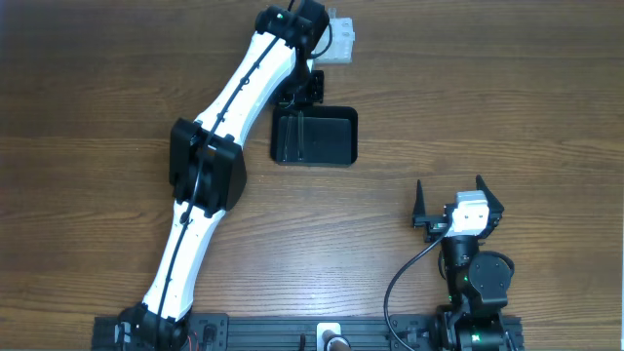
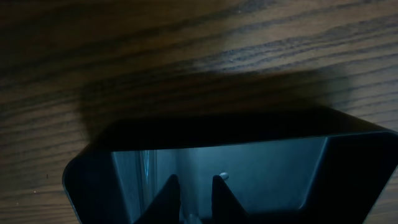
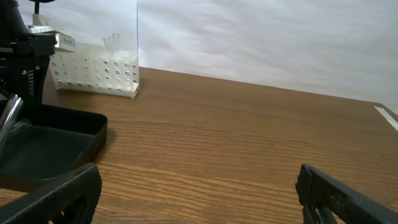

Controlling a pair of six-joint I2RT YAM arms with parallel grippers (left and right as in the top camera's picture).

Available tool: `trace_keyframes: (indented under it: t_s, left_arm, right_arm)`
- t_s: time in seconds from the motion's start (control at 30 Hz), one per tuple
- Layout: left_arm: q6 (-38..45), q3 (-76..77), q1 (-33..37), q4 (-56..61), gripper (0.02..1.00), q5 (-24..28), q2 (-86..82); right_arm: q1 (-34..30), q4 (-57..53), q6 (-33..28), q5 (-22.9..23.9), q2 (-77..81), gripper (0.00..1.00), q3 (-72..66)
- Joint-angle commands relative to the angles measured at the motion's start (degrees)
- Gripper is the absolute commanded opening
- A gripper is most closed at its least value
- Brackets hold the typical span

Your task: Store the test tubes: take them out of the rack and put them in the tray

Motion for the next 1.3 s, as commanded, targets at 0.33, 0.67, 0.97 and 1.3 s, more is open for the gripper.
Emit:
trace_keyframes:
  t_s: [0.33, 0.67, 0.97, 1.3]
  left_arm:
    - [-0.55, 0.48, 0.39, 0.31, 0.071, 0.33, 2.25]
    - [-0.52, 0.5, 0.42, 0.35, 0.22, 0.31, 2.36]
    - [-0.55, 0.5, 0.24, 0.35, 0.279, 0.26, -2.49]
    - [-0.59, 0.5, 0.26, 3.98, 0.395, -10.58, -19.78]
  right_arm:
    - [-0.37, -0.17, 0.15, 0.31, -0.52, 0.991, -0.31]
    - [-0.37, -0.17, 0.15, 0.31, -0.52, 0.991, -0.31]
    - [-0.37, -0.17, 0.15, 0.33, -0.52, 0.991, -0.31]
    - [-0.37, -0.17, 0.15, 0.33, -0.52, 0.991, -0.31]
